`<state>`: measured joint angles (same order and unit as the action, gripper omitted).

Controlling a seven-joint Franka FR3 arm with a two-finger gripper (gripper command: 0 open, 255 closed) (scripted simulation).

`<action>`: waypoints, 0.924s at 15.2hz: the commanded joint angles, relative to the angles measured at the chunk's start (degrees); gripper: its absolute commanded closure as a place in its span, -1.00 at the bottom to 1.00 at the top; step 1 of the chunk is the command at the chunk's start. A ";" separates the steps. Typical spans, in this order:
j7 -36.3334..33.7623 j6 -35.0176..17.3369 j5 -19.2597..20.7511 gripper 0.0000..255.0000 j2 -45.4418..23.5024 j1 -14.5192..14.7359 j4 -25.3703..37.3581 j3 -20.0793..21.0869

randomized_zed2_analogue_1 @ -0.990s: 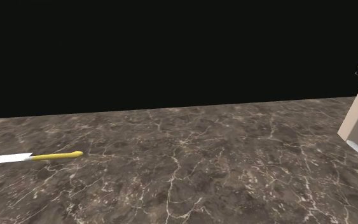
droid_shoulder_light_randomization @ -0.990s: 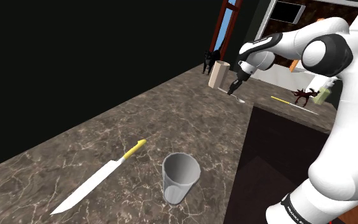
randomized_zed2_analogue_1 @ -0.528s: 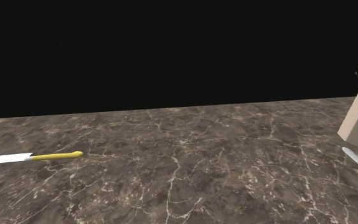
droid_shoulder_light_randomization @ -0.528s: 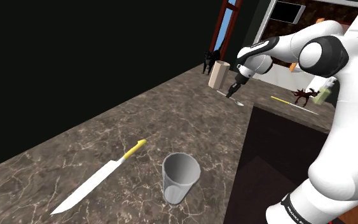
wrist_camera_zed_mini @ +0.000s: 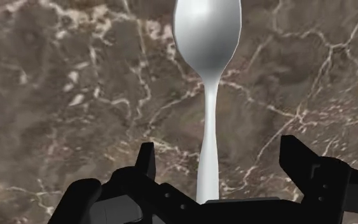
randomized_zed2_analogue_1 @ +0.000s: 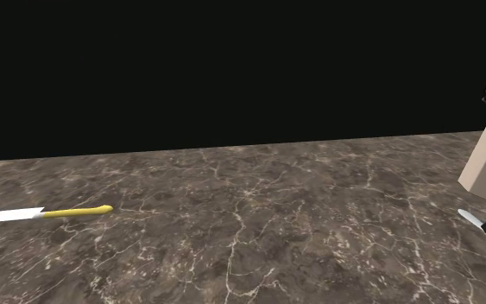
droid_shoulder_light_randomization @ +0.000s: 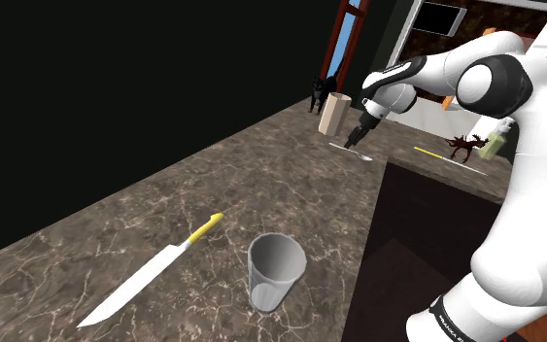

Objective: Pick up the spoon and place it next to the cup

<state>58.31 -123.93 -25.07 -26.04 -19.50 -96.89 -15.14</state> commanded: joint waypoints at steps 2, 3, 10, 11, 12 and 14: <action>0.00 0.00 0.00 -1.00 0.00 0.00 0.00 0.00; -0.29 1.37 0.50 -1.00 0.98 -0.09 0.42 -0.31; -1.09 5.38 1.80 -1.00 3.42 -0.42 2.05 -1.10; -1.09 5.38 1.80 -1.00 3.42 -0.42 2.05 -1.10; -1.09 5.38 1.80 -1.00 3.42 -0.42 2.05 -1.10; -1.09 5.38 1.80 -1.00 3.42 -0.42 2.05 -1.10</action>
